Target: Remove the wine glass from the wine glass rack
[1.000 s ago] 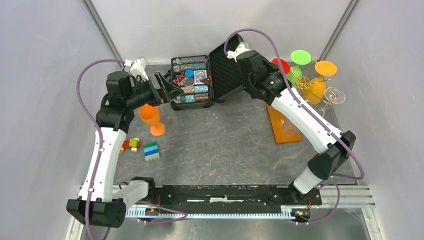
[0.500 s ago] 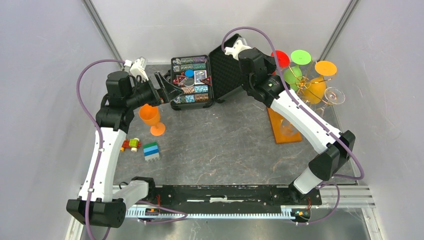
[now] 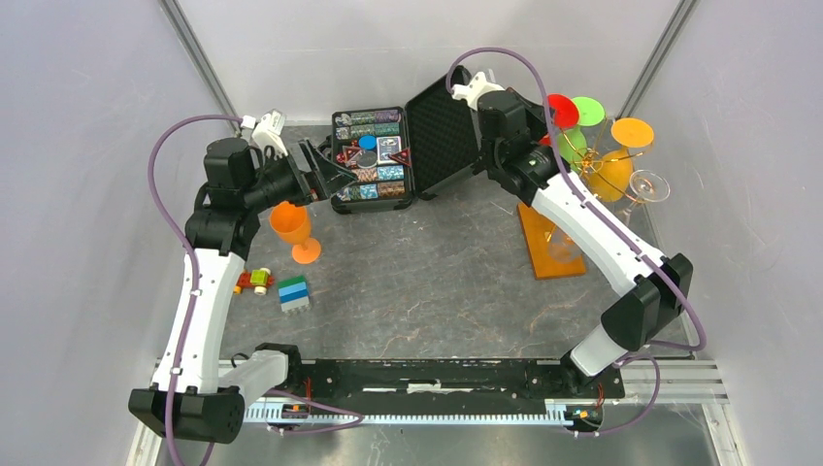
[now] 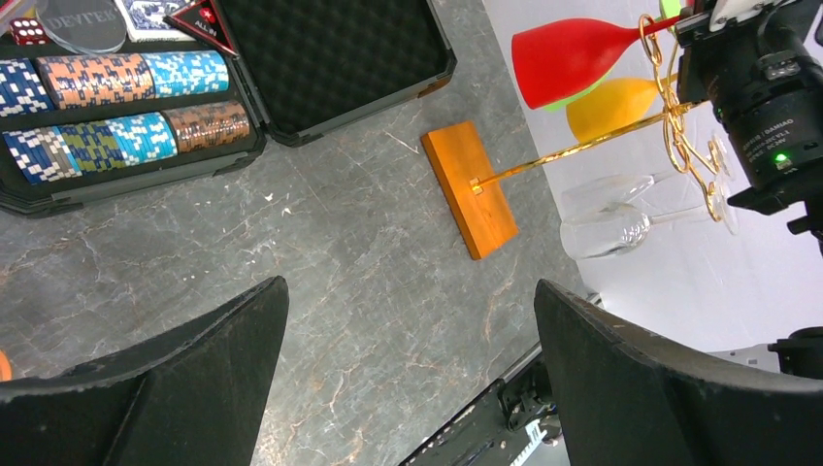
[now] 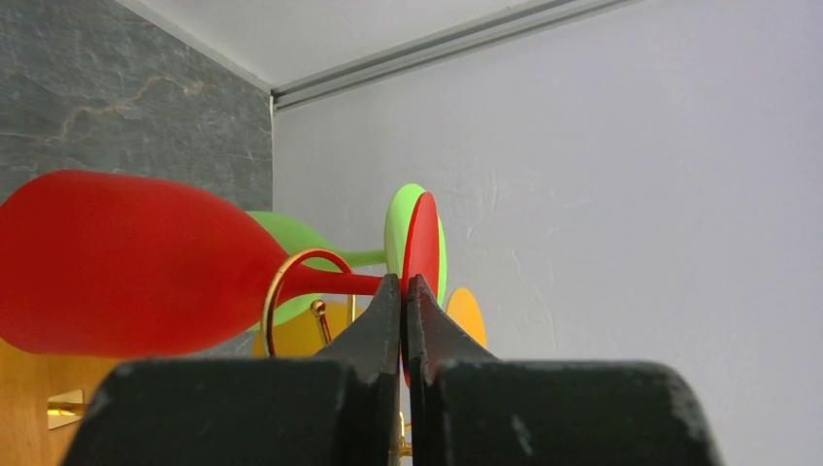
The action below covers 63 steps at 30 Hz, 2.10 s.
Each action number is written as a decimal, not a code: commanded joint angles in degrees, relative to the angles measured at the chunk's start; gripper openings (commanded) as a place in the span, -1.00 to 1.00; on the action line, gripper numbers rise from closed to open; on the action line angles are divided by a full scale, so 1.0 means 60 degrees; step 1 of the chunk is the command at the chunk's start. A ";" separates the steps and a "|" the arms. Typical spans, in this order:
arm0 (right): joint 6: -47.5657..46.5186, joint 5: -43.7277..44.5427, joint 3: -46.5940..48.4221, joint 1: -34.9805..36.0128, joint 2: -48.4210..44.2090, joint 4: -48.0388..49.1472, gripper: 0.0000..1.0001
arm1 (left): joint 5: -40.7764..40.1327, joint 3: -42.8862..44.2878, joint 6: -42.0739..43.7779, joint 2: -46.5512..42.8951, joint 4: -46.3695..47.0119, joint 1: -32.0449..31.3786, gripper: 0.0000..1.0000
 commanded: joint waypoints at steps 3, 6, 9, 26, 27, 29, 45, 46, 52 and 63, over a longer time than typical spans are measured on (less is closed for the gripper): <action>0.0497 -0.0234 -0.0158 -0.0140 -0.0782 -0.0534 -1.00 | 0.0324 0.0226 -0.0182 -0.0329 0.0578 0.0033 1.00; 0.1062 -0.0820 0.0010 -0.0140 -0.0990 -0.1518 -1.00 | 0.0235 0.0239 -0.0203 -0.0385 0.0563 0.0038 1.00; 0.1641 -0.1611 0.0091 -0.0138 -0.1242 -0.2344 -1.00 | 0.0170 0.0300 -0.0209 -0.0389 0.0572 0.0035 1.00; 0.3417 -0.5672 0.0351 -0.0125 -0.2573 -0.3231 -1.00 | 0.0962 -0.0231 -0.1251 -0.0643 0.1553 0.0026 1.00; 0.3570 -0.5953 0.0361 -0.0125 -0.2664 -0.3142 -1.00 | 0.1036 -0.0328 -0.1381 -0.0693 0.1712 0.0027 1.00; 0.3875 -0.6642 0.0317 -0.0125 -0.2865 -0.2884 -1.00 | 0.1172 -0.0494 -0.1651 -0.0793 0.1980 0.0000 1.00; 0.8969 -1.0545 -0.3282 -0.0122 -0.4827 0.2649 -1.00 | 0.0649 -0.1832 -0.3122 -0.2146 0.3991 -0.1247 1.00; 0.9197 -1.0807 -0.3497 -0.0128 -0.4888 0.2954 -1.00 | 0.0632 -0.1839 -0.3232 -0.2240 0.4079 -0.1265 1.00; 1.0330 -1.1139 -0.4472 -0.0119 -0.5008 0.4344 -1.00 | 0.0780 -0.1693 -0.4025 -0.2522 0.4225 -0.1276 0.76; 1.1123 -1.1657 -0.5210 -0.0125 -0.4704 0.5823 -1.00 | 0.0128 -0.2148 -0.5837 -0.2126 0.6480 -0.2066 0.47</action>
